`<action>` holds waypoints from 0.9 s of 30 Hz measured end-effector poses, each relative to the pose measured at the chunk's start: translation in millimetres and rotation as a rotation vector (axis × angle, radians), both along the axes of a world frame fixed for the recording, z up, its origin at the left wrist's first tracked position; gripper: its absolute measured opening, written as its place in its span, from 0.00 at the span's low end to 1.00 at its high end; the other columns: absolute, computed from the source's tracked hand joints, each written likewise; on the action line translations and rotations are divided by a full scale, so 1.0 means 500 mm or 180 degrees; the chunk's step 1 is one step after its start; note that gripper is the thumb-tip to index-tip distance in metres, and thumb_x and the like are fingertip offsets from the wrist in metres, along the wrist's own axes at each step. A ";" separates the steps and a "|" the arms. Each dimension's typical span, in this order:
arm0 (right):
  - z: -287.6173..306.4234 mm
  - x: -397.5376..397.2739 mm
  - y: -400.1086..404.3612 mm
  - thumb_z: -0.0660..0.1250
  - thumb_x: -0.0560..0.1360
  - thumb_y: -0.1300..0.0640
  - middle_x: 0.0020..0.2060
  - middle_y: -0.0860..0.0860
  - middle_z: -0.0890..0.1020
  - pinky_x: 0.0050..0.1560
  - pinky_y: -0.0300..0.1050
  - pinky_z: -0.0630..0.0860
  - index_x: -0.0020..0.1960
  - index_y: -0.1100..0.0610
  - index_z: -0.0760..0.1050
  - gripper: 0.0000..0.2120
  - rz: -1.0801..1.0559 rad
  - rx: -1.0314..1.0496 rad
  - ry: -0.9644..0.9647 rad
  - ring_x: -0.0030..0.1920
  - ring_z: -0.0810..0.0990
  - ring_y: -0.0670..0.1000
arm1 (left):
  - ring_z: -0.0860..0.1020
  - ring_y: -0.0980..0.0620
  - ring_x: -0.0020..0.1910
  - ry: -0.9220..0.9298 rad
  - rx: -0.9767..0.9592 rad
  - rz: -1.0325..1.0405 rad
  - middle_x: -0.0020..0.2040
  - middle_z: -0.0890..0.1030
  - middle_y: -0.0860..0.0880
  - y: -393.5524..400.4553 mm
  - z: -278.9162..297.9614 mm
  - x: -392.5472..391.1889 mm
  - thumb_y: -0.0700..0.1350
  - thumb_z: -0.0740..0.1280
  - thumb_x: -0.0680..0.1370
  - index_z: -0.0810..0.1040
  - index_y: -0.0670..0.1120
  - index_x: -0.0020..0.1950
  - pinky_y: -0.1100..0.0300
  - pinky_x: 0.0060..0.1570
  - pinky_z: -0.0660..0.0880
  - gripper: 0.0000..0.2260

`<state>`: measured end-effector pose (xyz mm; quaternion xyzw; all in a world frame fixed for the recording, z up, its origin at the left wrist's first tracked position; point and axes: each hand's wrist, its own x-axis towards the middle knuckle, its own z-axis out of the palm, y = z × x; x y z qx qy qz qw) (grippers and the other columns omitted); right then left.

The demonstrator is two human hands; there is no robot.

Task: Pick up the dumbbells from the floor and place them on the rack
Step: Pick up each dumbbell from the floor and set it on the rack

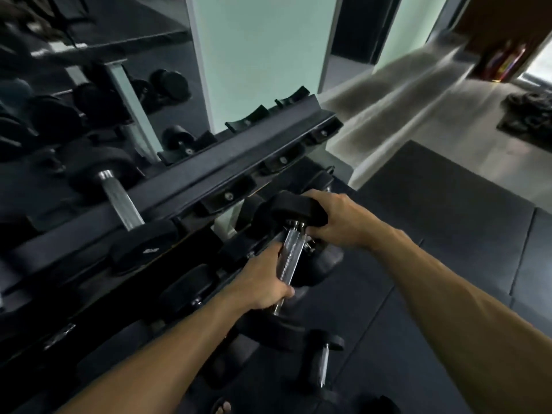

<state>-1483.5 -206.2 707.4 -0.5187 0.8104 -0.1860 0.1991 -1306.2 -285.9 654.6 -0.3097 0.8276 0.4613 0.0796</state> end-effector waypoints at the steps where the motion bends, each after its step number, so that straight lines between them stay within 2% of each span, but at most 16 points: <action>1: 0.009 -0.008 -0.030 0.70 0.69 0.58 0.44 0.48 0.82 0.49 0.49 0.78 0.61 0.47 0.72 0.22 0.0048 -0.0015 -0.0019 0.45 0.81 0.50 | 0.76 0.51 0.56 -0.0004 -0.0021 0.0066 0.61 0.75 0.52 -0.024 0.007 -0.006 0.44 0.77 0.69 0.62 0.53 0.72 0.60 0.53 0.72 0.36; 5: 0.030 -0.044 -0.152 0.71 0.69 0.59 0.44 0.48 0.82 0.48 0.49 0.78 0.60 0.48 0.73 0.21 0.0364 -0.0032 -0.0071 0.45 0.81 0.50 | 0.78 0.52 0.52 -0.0022 0.0063 0.0332 0.58 0.77 0.51 -0.112 0.028 -0.028 0.44 0.77 0.69 0.63 0.52 0.70 0.58 0.53 0.77 0.34; 8: 0.025 -0.077 -0.248 0.72 0.69 0.58 0.45 0.49 0.82 0.49 0.52 0.78 0.59 0.50 0.73 0.20 0.0661 0.0013 -0.0072 0.46 0.80 0.52 | 0.79 0.55 0.48 0.0006 0.0134 0.0576 0.56 0.77 0.53 -0.171 0.038 -0.049 0.42 0.76 0.70 0.63 0.52 0.70 0.60 0.47 0.77 0.34; 11: 0.022 -0.106 -0.346 0.72 0.68 0.58 0.44 0.48 0.82 0.46 0.52 0.79 0.57 0.50 0.73 0.19 0.0964 0.0028 -0.0106 0.43 0.82 0.51 | 0.79 0.53 0.48 -0.0022 0.0177 0.0900 0.56 0.73 0.54 -0.226 0.039 -0.075 0.41 0.75 0.71 0.60 0.50 0.73 0.63 0.43 0.75 0.35; 14: 0.020 -0.129 -0.438 0.72 0.69 0.59 0.45 0.48 0.81 0.45 0.46 0.74 0.56 0.50 0.73 0.18 0.1259 0.0064 -0.0069 0.45 0.79 0.50 | 0.78 0.49 0.56 -0.0048 0.0244 0.1274 0.66 0.71 0.50 -0.277 0.033 -0.102 0.42 0.75 0.72 0.55 0.51 0.77 0.57 0.54 0.77 0.40; 16: 0.016 -0.142 -0.498 0.71 0.69 0.60 0.46 0.48 0.81 0.45 0.45 0.73 0.57 0.49 0.73 0.19 0.1439 0.0085 -0.0039 0.46 0.79 0.50 | 0.74 0.48 0.64 -0.0050 0.0317 0.1538 0.73 0.66 0.49 -0.306 0.031 -0.121 0.42 0.74 0.72 0.52 0.51 0.78 0.55 0.63 0.72 0.42; 19: 0.007 -0.166 -0.582 0.70 0.68 0.60 0.44 0.48 0.81 0.44 0.46 0.75 0.57 0.50 0.74 0.19 0.1694 0.0081 -0.0005 0.44 0.80 0.52 | 0.68 0.49 0.70 0.0022 0.0355 0.1820 0.75 0.64 0.48 -0.352 0.029 -0.151 0.41 0.74 0.73 0.52 0.48 0.78 0.59 0.63 0.66 0.41; 21: 0.006 -0.177 -0.631 0.70 0.68 0.60 0.44 0.48 0.80 0.45 0.46 0.74 0.58 0.51 0.74 0.19 0.1872 0.0055 0.0047 0.45 0.79 0.52 | 0.70 0.50 0.67 0.0090 0.0451 0.1987 0.74 0.65 0.48 -0.381 0.029 -0.170 0.40 0.73 0.73 0.54 0.47 0.77 0.63 0.57 0.66 0.39; 24: 0.004 -0.187 -0.696 0.69 0.69 0.63 0.46 0.51 0.81 0.47 0.48 0.75 0.58 0.53 0.74 0.19 0.2041 0.0060 0.0057 0.46 0.79 0.53 | 0.70 0.55 0.53 0.0184 0.0528 0.2292 0.66 0.71 0.48 -0.423 0.021 -0.195 0.39 0.73 0.73 0.60 0.45 0.73 0.64 0.50 0.66 0.34; 27: -0.008 -0.190 -0.755 0.71 0.69 0.63 0.45 0.49 0.81 0.46 0.45 0.74 0.57 0.53 0.74 0.17 0.2259 0.0163 -0.0031 0.46 0.79 0.51 | 0.71 0.54 0.52 0.0217 0.0527 0.2534 0.60 0.73 0.51 -0.457 0.002 -0.213 0.39 0.74 0.72 0.60 0.46 0.72 0.62 0.50 0.69 0.34</action>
